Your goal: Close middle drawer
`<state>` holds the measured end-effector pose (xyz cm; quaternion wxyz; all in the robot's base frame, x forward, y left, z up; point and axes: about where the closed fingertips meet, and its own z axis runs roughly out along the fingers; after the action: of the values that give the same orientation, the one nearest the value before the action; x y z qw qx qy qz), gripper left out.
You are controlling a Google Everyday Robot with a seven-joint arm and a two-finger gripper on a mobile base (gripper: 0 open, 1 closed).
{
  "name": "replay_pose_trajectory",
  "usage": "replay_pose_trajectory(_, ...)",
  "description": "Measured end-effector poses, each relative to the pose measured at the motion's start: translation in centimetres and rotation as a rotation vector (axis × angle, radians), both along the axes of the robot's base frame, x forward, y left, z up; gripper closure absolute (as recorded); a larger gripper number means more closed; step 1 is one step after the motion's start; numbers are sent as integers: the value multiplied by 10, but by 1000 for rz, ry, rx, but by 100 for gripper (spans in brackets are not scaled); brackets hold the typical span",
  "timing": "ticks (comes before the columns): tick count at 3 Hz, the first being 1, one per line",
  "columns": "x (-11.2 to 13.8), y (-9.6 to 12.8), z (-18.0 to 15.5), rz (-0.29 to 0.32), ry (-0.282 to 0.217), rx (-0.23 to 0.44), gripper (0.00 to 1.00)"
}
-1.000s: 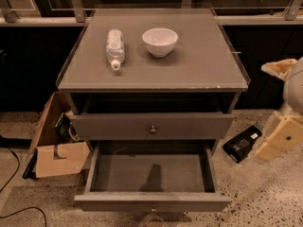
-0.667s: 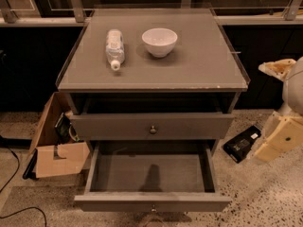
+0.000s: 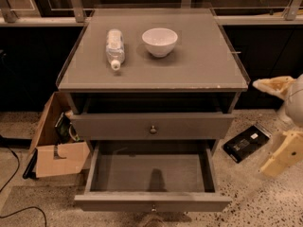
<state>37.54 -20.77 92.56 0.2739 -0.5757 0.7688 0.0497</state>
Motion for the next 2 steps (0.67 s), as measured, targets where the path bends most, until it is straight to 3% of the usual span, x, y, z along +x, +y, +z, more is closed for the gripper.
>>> replay_pose_trajectory(1,-10,1,-31,123,60,92,0)
replay_pose_trajectory(2,-22,-3,-56,148,86,152,0)
